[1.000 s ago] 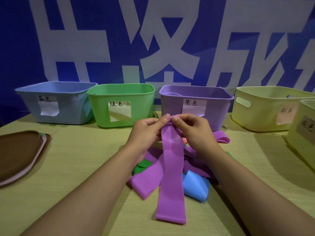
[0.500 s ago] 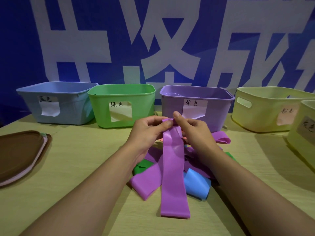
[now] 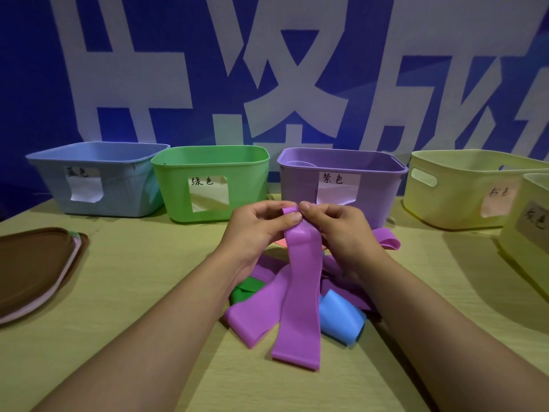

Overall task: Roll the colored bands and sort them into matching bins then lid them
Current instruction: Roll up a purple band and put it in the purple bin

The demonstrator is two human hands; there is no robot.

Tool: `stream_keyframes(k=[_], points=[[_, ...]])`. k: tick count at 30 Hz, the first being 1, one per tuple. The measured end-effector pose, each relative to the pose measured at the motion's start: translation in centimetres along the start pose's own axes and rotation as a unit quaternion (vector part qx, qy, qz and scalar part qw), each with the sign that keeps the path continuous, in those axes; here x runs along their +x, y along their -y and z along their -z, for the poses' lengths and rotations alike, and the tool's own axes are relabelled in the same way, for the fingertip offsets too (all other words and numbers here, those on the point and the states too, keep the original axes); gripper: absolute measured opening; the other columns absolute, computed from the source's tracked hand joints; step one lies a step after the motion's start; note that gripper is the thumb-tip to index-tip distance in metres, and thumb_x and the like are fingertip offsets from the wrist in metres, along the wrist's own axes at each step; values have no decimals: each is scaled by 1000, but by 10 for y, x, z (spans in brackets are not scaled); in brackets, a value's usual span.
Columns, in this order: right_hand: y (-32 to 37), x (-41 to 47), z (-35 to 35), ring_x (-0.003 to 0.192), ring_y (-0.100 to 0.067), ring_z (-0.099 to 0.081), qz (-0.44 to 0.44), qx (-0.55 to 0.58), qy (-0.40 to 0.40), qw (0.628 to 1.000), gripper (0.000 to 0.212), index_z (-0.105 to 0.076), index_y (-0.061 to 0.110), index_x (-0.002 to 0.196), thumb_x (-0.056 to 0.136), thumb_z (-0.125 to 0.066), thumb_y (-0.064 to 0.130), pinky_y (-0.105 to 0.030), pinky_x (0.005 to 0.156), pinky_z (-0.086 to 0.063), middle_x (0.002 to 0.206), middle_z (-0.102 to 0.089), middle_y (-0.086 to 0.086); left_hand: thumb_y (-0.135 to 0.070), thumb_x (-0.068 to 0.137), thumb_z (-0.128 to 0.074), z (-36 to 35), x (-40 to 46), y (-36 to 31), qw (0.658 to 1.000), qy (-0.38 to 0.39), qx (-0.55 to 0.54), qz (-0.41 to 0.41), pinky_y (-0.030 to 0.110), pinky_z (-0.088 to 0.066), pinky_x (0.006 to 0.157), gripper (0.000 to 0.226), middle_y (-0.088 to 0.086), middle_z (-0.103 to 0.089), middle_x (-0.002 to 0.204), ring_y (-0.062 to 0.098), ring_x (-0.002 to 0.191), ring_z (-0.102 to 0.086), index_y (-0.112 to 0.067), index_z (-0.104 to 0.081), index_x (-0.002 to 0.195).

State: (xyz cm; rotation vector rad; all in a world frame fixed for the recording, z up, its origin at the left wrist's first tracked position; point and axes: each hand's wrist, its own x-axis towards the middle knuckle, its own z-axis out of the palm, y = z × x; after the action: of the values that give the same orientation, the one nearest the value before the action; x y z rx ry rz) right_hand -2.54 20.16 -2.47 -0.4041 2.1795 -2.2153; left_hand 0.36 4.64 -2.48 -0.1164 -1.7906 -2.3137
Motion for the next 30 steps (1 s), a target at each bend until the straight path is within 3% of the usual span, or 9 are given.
stream_keyframes(k=[3, 8, 11, 15, 18, 21, 25, 27, 30], points=[[-1, 1, 1, 70, -20, -69, -6, 30, 17, 999, 24, -77, 3, 101, 94, -73, 25, -29, 56, -54, 87, -77, -16, 4, 80, -77, 0, -2, -2, 999, 10, -18, 29, 23, -61, 71, 21, 13, -77, 95, 18, 80, -74, -4, -74, 100], [1, 0, -2, 63, -15, -67, -4, 64, 37, 997, 19, -76, 1, 102, 94, -72, 17, -23, 51, -52, 83, -75, -14, -31, 77, -76, -3, -3, -6, 997, 31, -30, 59, 20, -59, 66, 34, 13, -78, 92, 15, 73, -74, -4, -76, 98], [0, 1, -3, 66, -14, -68, 1, 65, 42, 997, 11, -77, 5, 95, 92, -74, 16, -23, 54, -52, 82, -75, -11, -28, 90, -73, -1, -2, -3, 998, 1, -5, 58, 22, -60, 67, 33, 20, -77, 99, 20, 77, -74, 1, -76, 103], [-1, 1, -3, 78, -21, -69, -10, 79, 41, 996, 15, -77, 5, 97, 90, -75, 18, -31, 65, -57, 90, -76, -16, -28, 88, -75, 2, 1, 1, 999, -21, 29, 40, 32, -60, 79, 29, 27, -75, 104, 32, 90, -71, 0, -78, 98], [-2, 1, -4, 80, -23, -67, -22, 92, 43, 995, 27, -76, 2, 104, 90, -76, 24, -32, 70, -56, 94, -75, -21, -21, 86, -76, 1, 0, -1, 999, -26, 16, 32, 27, -61, 71, 18, 23, -76, 100, 29, 86, -70, -4, -78, 90], [0, -1, -3, 69, -22, -59, -53, 92, 34, 994, 50, -72, -5, 106, 90, -74, 43, -28, 66, -51, 78, -65, -18, -18, 83, -78, 2, 0, -2, 999, -30, 15, 27, 24, -60, 65, 17, 19, -77, 94, 23, 79, -71, -4, -78, 91], [-2, 2, 0, 76, -27, -66, -74, 3, 8, 997, 79, -76, -3, 99, 78, -70, 73, -43, 80, -55, 91, -75, -24, -12, 82, -80, 2, 1, -3, 999, -28, 17, 13, 26, -60, 69, 12, 13, -77, 90, 20, 77, -72, -5, -77, 92], [-4, 2, 0, 72, -23, -67, -75, -35, -7, 997, 80, -78, 3, 96, 73, -69, 79, -42, 77, -55, 82, -76, -15, -14, 75, -82, 1, 0, -3, 1000, -21, 19, 6, 29, -62, 75, 17, 14, -78, 92, 21, 81, -74, -7, -78, 90], [-3, 2, 1, 70, -22, -68, -71, -28, -22, 997, 69, -79, 6, 94, 76, -73, 72, -41, 77, -57, 75, -75, -9, -6, 79, -81, 0, -1, -1, 1000, -15, 28, 0, 30, -62, 81, 11, 14, -78, 92, 23, 85, -74, -9, -78, 89]])
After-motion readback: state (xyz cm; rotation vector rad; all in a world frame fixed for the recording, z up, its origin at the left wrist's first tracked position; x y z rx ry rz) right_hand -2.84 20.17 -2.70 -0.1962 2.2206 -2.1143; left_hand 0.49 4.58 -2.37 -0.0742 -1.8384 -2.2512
